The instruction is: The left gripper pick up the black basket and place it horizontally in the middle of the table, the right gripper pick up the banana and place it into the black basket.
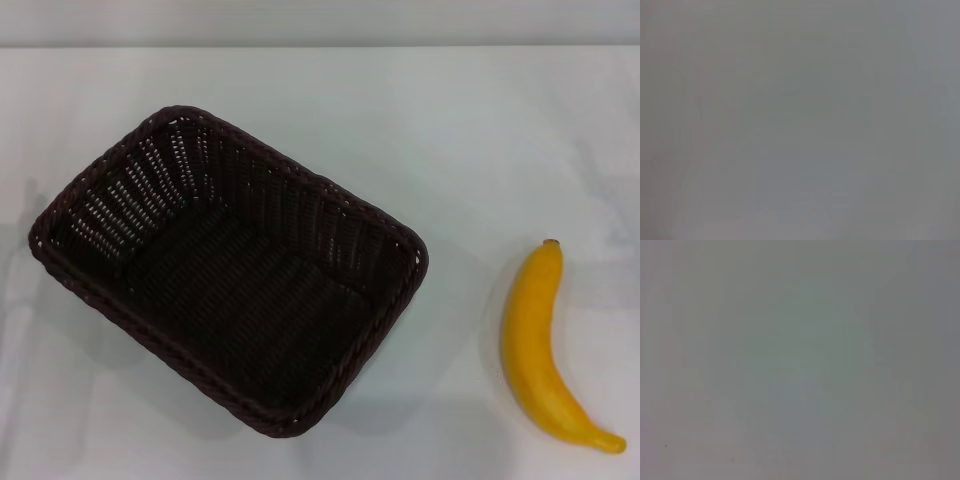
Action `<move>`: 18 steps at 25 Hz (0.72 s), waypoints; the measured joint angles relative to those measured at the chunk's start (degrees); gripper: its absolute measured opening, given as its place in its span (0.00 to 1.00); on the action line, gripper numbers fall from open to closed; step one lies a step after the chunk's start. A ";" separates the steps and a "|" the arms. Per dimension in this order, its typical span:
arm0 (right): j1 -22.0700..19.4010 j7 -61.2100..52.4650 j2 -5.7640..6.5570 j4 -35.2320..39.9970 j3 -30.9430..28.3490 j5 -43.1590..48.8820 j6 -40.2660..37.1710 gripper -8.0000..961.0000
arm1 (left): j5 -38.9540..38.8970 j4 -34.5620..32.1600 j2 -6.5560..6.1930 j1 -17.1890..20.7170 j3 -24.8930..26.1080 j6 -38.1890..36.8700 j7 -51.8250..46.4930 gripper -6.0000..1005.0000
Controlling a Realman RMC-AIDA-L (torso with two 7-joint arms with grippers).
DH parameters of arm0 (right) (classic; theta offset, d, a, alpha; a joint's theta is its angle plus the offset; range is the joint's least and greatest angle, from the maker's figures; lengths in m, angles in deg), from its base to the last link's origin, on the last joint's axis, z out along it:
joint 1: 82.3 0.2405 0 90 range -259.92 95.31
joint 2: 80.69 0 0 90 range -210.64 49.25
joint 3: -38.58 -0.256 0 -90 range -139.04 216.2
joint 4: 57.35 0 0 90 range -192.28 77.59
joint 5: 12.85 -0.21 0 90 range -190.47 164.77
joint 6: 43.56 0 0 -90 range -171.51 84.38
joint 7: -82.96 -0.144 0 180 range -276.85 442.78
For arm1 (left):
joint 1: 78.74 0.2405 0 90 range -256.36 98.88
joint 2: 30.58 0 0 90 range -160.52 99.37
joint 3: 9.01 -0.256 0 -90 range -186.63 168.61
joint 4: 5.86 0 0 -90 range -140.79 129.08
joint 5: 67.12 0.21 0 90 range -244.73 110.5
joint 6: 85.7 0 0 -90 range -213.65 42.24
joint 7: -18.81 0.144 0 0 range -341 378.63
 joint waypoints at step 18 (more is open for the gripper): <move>-0.21 -0.62 -0.08 0.13 0.02 0.12 0.07 0.90 | -0.45 -0.38 -0.45 2.41 -0.17 1.57 -9.83 0.88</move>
